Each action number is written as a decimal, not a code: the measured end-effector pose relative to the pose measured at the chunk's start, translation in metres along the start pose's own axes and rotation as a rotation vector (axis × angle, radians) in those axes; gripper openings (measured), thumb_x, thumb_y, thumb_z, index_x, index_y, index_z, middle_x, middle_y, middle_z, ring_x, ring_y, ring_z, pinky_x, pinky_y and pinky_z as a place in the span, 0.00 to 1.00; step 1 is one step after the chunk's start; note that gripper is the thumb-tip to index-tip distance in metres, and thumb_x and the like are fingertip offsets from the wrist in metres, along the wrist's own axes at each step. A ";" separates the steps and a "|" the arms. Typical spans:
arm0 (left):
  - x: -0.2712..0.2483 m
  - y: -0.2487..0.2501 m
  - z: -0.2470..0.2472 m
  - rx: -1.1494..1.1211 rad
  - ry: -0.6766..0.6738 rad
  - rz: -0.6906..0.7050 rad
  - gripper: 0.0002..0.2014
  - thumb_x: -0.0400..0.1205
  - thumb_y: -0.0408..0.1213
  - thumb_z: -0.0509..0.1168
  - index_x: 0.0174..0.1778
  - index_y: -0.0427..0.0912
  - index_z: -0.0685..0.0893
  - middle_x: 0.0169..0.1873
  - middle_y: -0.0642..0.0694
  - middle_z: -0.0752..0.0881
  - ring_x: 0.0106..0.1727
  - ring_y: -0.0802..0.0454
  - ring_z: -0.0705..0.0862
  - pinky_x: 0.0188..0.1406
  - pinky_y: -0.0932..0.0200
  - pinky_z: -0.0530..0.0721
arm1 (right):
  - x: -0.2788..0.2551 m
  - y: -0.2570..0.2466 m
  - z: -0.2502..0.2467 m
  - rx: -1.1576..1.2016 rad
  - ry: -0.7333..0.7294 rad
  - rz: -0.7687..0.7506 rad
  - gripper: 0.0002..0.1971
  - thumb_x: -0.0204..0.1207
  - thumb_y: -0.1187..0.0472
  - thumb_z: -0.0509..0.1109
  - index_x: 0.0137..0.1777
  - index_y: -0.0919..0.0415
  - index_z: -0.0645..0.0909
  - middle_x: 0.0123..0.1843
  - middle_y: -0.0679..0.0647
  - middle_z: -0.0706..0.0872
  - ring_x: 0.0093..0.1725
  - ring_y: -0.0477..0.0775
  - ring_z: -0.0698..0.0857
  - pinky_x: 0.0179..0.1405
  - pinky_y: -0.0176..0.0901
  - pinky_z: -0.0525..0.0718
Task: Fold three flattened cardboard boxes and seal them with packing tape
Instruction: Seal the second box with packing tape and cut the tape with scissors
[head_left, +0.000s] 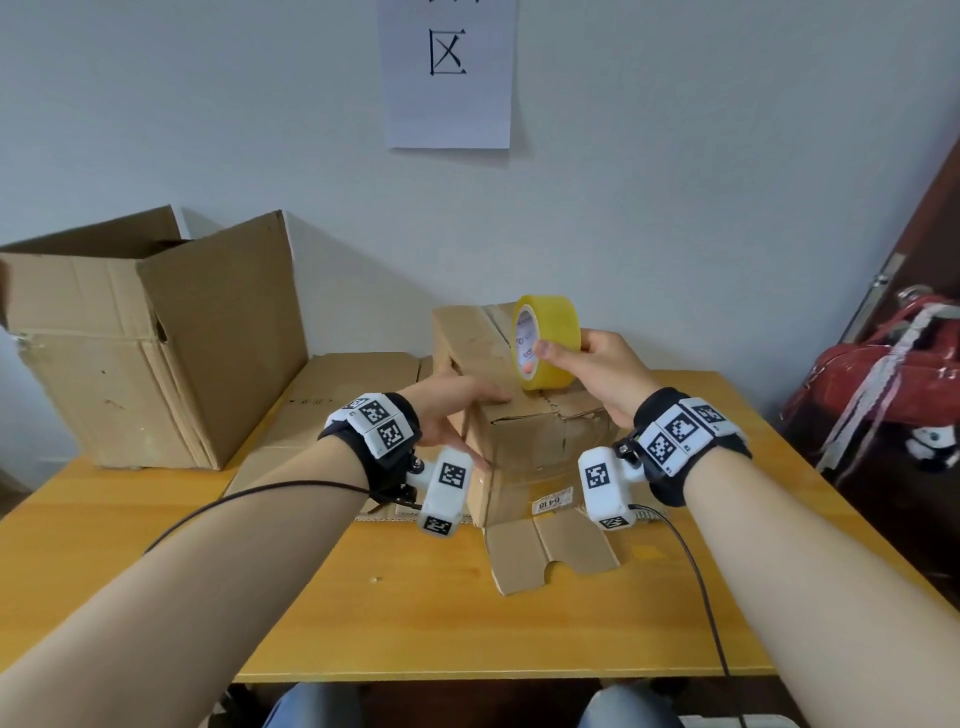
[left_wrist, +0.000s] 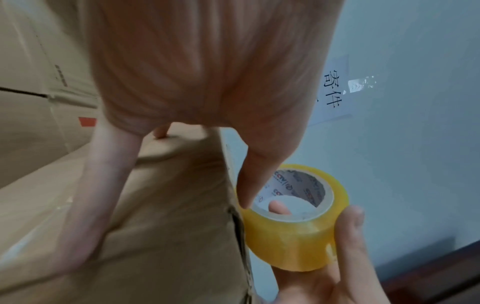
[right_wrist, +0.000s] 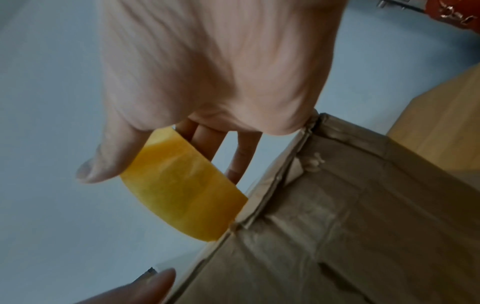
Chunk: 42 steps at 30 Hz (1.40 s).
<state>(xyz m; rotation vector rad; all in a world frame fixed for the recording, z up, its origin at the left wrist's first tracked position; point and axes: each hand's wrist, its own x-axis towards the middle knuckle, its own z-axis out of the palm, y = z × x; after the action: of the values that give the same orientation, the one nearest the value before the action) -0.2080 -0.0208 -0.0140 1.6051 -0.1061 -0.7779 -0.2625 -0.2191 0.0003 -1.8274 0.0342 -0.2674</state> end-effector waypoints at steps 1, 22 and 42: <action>0.001 0.002 -0.004 -0.003 0.032 0.013 0.25 0.80 0.30 0.74 0.70 0.49 0.73 0.63 0.45 0.76 0.57 0.31 0.79 0.41 0.25 0.88 | 0.000 0.000 0.003 0.006 0.004 -0.009 0.09 0.74 0.48 0.79 0.49 0.52 0.90 0.50 0.47 0.94 0.56 0.46 0.91 0.69 0.49 0.83; 0.034 -0.008 -0.003 0.746 0.514 0.398 0.37 0.61 0.60 0.83 0.62 0.50 0.78 0.74 0.50 0.65 0.78 0.44 0.63 0.77 0.45 0.69 | 0.027 -0.001 0.040 0.105 0.003 -0.007 0.08 0.80 0.60 0.76 0.57 0.51 0.86 0.58 0.49 0.92 0.60 0.46 0.89 0.63 0.40 0.84; 0.030 -0.021 0.007 0.714 0.605 0.419 0.41 0.63 0.66 0.78 0.71 0.54 0.75 0.66 0.59 0.80 0.67 0.54 0.79 0.67 0.41 0.78 | 0.031 -0.019 0.044 -0.044 0.092 0.041 0.09 0.80 0.50 0.75 0.48 0.55 0.89 0.52 0.54 0.94 0.57 0.55 0.90 0.65 0.52 0.85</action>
<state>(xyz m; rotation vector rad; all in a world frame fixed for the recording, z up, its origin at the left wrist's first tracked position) -0.1967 -0.0364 -0.0457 2.3217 -0.2929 0.1236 -0.2254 -0.1772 0.0127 -1.8547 0.1424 -0.3240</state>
